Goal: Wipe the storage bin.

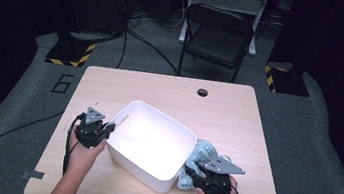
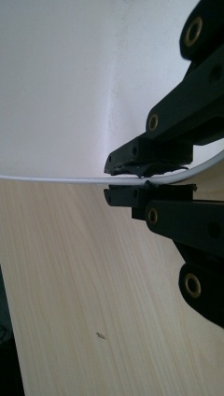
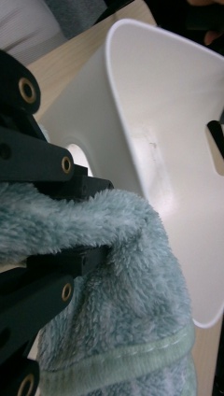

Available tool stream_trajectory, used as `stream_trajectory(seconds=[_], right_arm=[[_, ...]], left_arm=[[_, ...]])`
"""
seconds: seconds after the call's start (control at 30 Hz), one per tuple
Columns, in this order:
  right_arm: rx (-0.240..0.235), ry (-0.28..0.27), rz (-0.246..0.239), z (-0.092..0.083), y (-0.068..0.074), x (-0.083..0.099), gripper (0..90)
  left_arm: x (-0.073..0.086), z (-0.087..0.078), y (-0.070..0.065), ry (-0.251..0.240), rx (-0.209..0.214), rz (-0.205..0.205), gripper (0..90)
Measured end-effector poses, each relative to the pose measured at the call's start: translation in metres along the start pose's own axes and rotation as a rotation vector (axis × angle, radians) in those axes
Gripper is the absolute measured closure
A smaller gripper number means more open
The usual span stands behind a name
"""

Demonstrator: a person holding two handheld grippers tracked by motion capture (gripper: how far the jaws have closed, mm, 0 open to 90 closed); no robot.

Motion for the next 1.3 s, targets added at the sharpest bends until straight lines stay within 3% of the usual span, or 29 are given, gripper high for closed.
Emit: stream_trajectory(seconds=[0.23, 0.4, 0.53, 0.73, 0.97, 1.3], right_arm=[[-0.015, 0.109, -0.014, 0.016, 0.002, 0.022, 73.1], [-0.038, 0.143, 0.035, 0.026, -0.001, 0.036, 73.4], [-0.046, 0.215, 0.050, 0.040, 0.002, 0.054, 73.3], [-0.076, 0.200, 0.100, 0.043, -0.002, 0.057, 73.0], [-0.060, 0.167, 0.089, 0.036, 0.001, 0.046, 72.6], [-0.060, 0.049, 0.062, 0.011, 0.008, 0.015, 72.4]], left_arm=[[0.000, 0.000, 0.000, 0.000, 0.001, -0.001, 82.5], [0.000, 0.000, 0.000, -0.007, 0.000, -0.005, 82.5], [0.000, 0.000, 0.000, -0.006, -0.001, -0.005, 82.5], [0.000, 0.000, 0.000, -0.008, 0.000, -0.011, 82.3], [0.000, 0.001, 0.000, -0.011, -0.004, -0.012, 82.1], [-0.001, 0.002, 0.000, -0.009, -0.020, -0.015, 82.1]])
Point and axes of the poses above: each handheld gripper's, and its own axes: z roughly forward along the jaws, x roughly out of its underside, y roughly to its left, the point moved 6 cm from there along z, roughly forward along the jaws, and after that the axes turned 6 degrees about x, right-handed, at the moved point
